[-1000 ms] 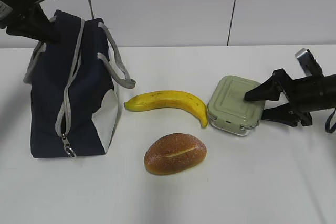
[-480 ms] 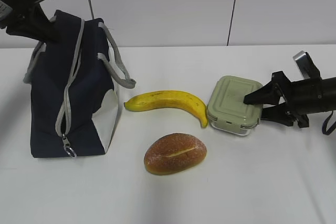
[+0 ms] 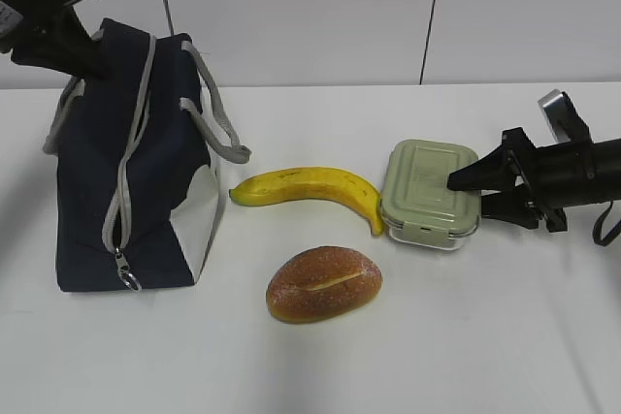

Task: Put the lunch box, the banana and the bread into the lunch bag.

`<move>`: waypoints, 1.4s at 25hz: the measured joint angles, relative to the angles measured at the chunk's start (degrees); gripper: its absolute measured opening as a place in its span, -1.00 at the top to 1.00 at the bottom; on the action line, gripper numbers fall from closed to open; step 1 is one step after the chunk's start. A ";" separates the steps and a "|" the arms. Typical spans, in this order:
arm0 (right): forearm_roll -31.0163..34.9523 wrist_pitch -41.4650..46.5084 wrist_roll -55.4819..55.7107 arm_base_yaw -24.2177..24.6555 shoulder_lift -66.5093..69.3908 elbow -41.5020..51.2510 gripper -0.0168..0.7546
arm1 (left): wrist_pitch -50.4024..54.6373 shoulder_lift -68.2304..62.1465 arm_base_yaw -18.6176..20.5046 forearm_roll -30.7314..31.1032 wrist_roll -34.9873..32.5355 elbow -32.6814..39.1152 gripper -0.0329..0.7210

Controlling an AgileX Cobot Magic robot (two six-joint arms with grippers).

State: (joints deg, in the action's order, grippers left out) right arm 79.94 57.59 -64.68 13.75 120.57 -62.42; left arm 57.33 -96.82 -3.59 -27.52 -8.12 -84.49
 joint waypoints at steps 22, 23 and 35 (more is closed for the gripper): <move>-5.53 6.34 11.31 -1.75 -0.89 -13.55 -0.05 | -1.26 0.00 0.00 -2.17 0.00 0.00 0.91; -6.16 6.54 13.19 -2.37 -1.54 -14.94 -0.05 | -1.33 0.00 0.00 -2.16 0.00 0.00 0.91; -17.50 10.49 36.02 -16.94 -4.94 -40.67 -0.05 | -1.50 0.00 0.00 -4.18 0.00 0.00 0.91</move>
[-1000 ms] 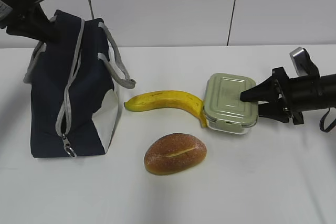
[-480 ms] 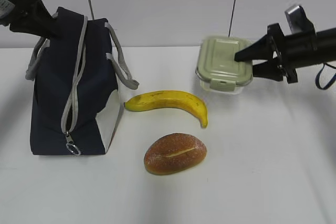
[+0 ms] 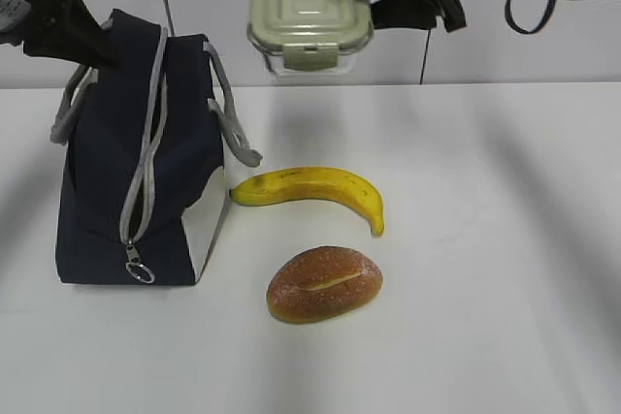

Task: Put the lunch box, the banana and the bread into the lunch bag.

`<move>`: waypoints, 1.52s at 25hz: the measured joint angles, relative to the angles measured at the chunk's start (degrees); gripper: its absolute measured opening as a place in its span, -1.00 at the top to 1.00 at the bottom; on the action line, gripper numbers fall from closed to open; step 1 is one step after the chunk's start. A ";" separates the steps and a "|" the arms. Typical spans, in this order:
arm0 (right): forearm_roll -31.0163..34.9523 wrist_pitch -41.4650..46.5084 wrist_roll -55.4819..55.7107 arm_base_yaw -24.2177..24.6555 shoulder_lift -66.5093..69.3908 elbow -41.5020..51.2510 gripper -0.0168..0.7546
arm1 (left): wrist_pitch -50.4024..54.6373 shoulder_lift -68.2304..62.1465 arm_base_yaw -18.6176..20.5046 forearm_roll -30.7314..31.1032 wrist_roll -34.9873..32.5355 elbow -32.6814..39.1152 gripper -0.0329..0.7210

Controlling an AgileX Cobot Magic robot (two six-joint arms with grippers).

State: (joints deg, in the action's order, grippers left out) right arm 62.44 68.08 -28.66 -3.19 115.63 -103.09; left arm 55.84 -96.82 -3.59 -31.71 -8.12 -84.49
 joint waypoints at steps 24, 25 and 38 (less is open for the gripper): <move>-11.09 1.83 9.28 -13.83 3.88 -5.98 -0.05 | 1.50 0.00 0.00 -2.66 0.00 0.00 0.91; -12.97 1.83 10.47 -14.06 4.23 -6.50 -0.05 | 1.54 0.00 0.00 -2.72 0.00 0.00 0.91; -30.20 -4.99 23.37 -22.52 7.94 -14.31 -0.05 | 2.42 0.00 0.00 -2.99 0.00 0.00 0.91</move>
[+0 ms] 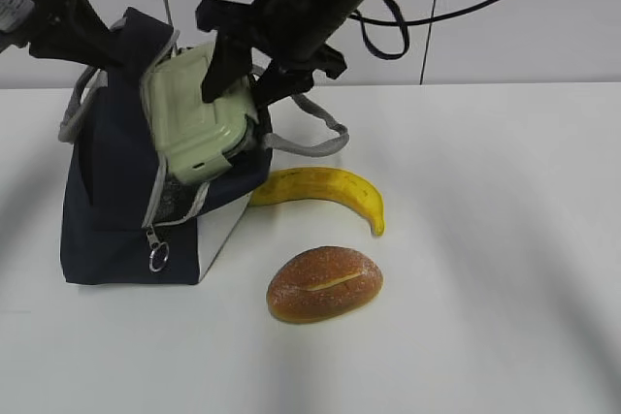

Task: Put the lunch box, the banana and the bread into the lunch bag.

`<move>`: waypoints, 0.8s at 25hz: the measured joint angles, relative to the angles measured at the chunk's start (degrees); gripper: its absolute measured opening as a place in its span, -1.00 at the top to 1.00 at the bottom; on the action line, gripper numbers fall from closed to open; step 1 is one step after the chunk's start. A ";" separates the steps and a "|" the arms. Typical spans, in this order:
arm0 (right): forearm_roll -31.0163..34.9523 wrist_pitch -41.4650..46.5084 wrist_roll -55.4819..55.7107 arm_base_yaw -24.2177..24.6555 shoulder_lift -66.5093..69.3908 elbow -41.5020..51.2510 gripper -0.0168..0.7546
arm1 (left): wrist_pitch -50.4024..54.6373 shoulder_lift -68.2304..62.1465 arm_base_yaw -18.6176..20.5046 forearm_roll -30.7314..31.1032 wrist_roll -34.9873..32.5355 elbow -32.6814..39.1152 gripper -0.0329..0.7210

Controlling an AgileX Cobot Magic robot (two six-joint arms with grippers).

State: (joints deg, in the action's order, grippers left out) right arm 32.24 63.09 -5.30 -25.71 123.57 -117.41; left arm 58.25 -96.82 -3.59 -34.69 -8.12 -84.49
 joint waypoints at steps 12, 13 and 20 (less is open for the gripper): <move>-3.76 -6.34 5.30 -6.68 10.33 -6.80 -0.05 | -0.13 0.00 0.00 0.32 0.00 0.00 0.91; -3.09 -7.12 5.30 -6.81 11.00 -6.89 -0.05 | -0.25 0.00 0.00 0.45 0.00 0.00 0.91; 1.61 -11.80 1.82 -6.92 14.67 -7.04 -0.10 | -0.49 0.00 0.00 0.86 0.00 0.00 0.91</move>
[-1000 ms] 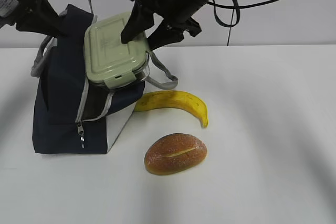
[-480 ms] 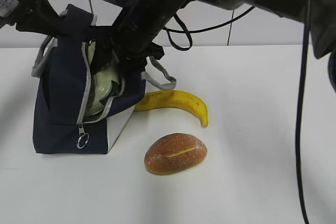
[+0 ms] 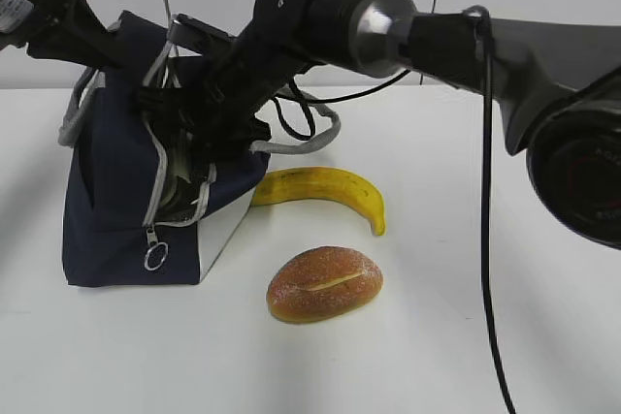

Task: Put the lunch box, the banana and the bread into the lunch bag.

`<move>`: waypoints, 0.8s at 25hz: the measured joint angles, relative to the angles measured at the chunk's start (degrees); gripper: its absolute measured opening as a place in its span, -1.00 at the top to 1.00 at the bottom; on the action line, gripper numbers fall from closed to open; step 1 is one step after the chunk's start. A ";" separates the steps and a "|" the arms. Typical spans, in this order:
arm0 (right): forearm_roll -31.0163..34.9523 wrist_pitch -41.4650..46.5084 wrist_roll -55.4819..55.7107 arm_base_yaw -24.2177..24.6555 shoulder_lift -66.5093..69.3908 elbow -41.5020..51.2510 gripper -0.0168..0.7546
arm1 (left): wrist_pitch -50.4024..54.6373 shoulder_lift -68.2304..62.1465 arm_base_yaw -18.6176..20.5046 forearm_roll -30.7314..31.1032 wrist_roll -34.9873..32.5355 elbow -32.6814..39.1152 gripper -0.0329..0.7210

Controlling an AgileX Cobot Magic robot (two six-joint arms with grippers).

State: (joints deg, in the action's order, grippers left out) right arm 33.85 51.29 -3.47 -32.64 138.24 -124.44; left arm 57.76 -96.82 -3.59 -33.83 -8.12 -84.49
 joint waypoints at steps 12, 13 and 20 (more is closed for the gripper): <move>-3.71 2.79 -2.47 -0.10 0.35 -1.91 -0.32 | 0.03 0.00 0.00 0.24 0.00 0.00 0.91; -5.37 5.37 -2.60 -0.10 0.35 -3.01 -0.32 | 0.03 0.00 0.00 0.29 0.00 0.00 0.91; -12.70 18.98 -3.17 0.13 -0.10 -15.30 -0.34 | 0.53 0.00 0.00 1.64 0.00 0.00 0.91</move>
State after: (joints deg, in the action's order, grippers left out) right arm 21.15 70.27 -6.65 -32.51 138.14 -139.74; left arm 58.29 -96.82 -3.59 -32.19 -8.12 -84.49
